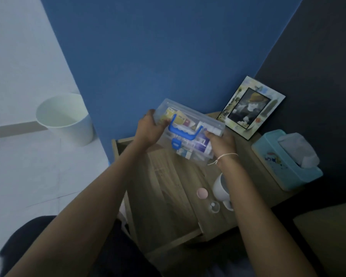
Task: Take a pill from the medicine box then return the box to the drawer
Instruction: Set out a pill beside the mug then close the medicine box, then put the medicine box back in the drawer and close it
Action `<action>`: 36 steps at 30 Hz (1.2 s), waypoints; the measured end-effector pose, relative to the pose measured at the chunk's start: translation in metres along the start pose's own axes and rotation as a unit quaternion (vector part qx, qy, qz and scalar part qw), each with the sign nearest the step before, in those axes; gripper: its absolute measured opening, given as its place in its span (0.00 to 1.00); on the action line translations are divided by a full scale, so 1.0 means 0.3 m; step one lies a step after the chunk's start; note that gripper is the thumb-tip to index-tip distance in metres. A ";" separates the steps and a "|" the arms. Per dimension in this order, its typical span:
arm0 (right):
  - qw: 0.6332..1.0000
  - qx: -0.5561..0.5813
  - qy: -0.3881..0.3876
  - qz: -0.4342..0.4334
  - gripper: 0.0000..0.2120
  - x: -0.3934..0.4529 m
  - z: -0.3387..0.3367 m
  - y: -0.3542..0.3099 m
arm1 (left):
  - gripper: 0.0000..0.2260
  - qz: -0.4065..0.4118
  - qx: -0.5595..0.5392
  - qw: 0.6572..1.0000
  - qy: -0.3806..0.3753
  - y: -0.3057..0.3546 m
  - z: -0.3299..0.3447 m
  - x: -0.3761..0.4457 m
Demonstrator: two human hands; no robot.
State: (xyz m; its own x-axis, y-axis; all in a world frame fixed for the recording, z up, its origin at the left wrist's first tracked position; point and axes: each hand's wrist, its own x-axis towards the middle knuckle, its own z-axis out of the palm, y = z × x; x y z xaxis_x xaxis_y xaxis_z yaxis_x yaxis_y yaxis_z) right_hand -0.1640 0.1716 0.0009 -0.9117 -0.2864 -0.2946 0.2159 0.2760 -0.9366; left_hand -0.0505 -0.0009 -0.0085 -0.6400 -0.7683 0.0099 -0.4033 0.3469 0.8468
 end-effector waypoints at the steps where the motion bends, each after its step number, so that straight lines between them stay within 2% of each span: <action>1: 1.000 0.002 -0.005 -0.006 0.20 -0.027 0.011 -0.003 | 0.25 -0.002 0.000 1.000 0.005 0.000 -0.028 -0.004; 9: 1.000 -0.001 -0.031 -0.001 0.20 -0.283 0.146 0.079 | 0.26 -0.035 0.036 0.999 0.001 -0.106 -0.196 -0.056; 13: 0.999 -0.037 -0.020 0.002 0.34 -0.397 0.191 0.161 | 0.25 -0.046 0.057 0.997 -0.032 -0.186 -0.228 -0.099; 20: 0.998 -0.065 -0.011 -0.002 0.44 -0.521 0.233 0.261 | 0.28 -0.048 0.048 0.995 -0.072 -0.308 -0.199 -0.147; 26: 0.993 -0.117 -0.012 -0.023 0.46 -0.568 0.265 0.294 | 0.28 -0.028 0.041 0.994 -0.095 -0.367 -0.199 -0.111; 31: 0.986 -0.164 0.006 -0.003 0.44 -0.591 0.300 0.366 | 0.25 0.002 0.066 0.993 -0.102 -0.394 -0.183 -0.084; 36: 0.981 -0.190 0.033 0.023 0.42 -0.564 0.306 0.451 | 0.27 0.009 0.088 0.980 -0.176 -0.418 -0.113 -0.069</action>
State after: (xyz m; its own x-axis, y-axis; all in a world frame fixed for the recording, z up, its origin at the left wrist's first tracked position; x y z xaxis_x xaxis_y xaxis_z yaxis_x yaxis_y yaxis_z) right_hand 0.0517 0.1732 -0.0935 -0.9277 -0.2091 -0.3094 0.1224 0.6124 -0.7810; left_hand 0.0356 -0.0467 -0.0968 -0.8219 -0.5383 -0.1862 -0.4764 0.4706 0.7427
